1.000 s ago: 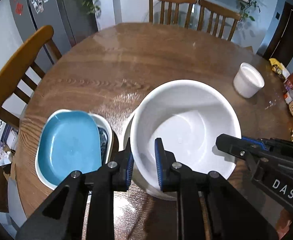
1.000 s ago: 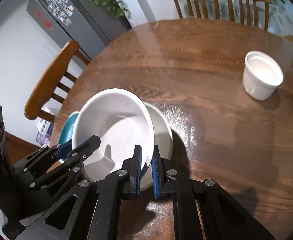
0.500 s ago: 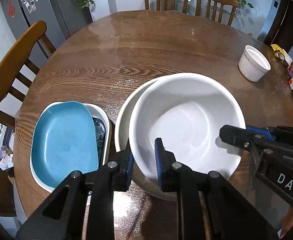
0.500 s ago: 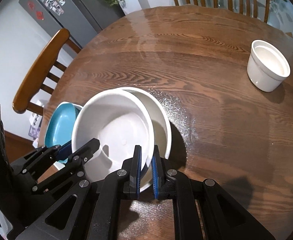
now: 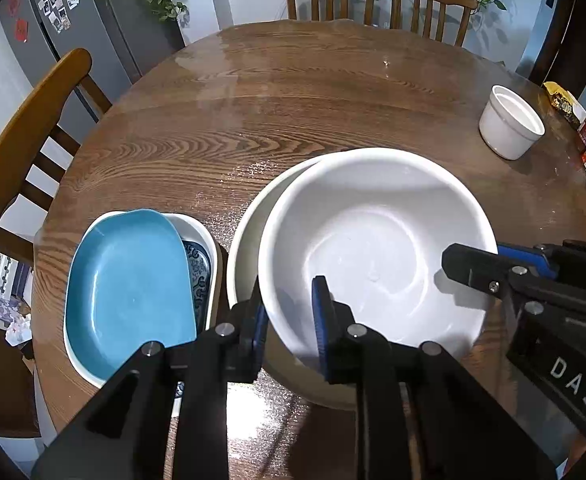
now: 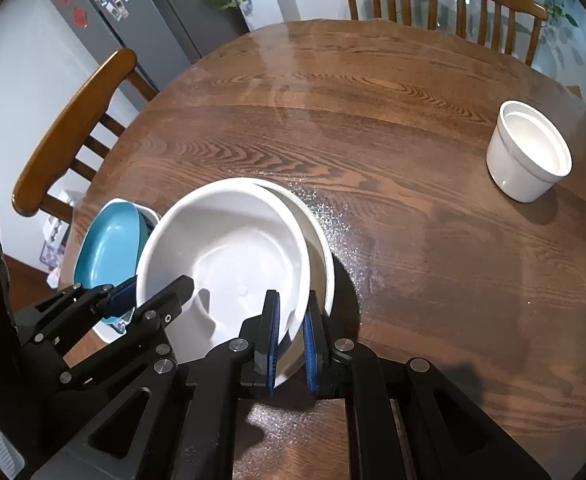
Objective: Organize plates and bowls
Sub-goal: 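Lower the medium white bowl into the large white bowl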
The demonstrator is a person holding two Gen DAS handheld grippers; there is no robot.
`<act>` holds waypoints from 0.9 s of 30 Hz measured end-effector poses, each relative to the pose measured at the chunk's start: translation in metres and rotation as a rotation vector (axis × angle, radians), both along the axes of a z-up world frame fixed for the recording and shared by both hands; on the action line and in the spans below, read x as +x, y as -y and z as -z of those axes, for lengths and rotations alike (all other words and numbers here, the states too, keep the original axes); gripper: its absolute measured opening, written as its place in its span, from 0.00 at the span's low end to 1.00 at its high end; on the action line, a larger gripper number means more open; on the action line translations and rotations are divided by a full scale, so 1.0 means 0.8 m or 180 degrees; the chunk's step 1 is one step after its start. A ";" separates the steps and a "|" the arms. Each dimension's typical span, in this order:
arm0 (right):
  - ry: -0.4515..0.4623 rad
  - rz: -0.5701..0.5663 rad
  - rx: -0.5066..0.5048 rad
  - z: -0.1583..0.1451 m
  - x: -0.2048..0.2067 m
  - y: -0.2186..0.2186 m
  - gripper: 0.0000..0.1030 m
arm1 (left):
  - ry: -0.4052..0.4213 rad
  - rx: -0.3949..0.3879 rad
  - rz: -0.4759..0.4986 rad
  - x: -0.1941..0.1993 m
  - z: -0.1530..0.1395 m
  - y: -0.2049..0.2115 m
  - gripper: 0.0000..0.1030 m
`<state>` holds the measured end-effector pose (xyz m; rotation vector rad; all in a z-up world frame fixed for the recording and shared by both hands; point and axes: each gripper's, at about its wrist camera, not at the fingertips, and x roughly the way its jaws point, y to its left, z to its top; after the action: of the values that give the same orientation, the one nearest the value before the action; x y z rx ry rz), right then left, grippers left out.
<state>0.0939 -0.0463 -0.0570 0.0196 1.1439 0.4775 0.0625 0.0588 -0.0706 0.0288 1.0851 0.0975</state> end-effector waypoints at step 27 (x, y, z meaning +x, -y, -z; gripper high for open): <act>0.0220 0.0090 0.0044 -0.022 -0.018 0.011 0.11 | 0.0112 -0.0005 -0.0046 -0.005 -0.015 -0.004 0.31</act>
<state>0.0798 -0.0554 -0.0394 0.0310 1.0714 0.4577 0.0582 0.0621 -0.0589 0.0178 1.0503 0.1098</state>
